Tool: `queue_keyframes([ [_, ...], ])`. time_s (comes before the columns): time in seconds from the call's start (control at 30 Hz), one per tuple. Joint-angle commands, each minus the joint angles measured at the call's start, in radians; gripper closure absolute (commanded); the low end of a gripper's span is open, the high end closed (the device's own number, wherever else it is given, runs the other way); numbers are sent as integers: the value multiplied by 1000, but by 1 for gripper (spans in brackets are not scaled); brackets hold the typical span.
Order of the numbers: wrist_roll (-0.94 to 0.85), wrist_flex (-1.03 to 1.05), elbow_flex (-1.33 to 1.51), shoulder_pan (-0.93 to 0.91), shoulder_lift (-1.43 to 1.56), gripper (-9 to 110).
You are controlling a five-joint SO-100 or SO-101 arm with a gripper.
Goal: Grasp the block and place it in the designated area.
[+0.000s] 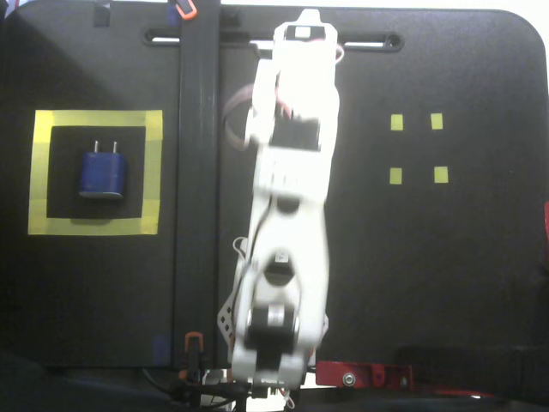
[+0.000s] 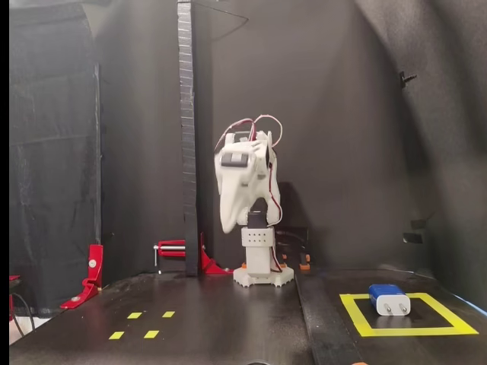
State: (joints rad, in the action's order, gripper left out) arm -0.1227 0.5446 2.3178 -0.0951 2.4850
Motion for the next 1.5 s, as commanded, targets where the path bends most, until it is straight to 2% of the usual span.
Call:
queue_keyframes([
  [0.0,-2,-147,107,-8,126,102],
  [0.3,-6,-707,670,-14,466,102],
  [0.47,-9,-790,821,-6,560,102],
  [0.63,-11,-657,822,3,609,102],
  [1.17,-18,80,824,37,825,102],
  [1.33,-18,207,825,43,825,101],
  [1.47,-14,213,825,41,825,101],
])
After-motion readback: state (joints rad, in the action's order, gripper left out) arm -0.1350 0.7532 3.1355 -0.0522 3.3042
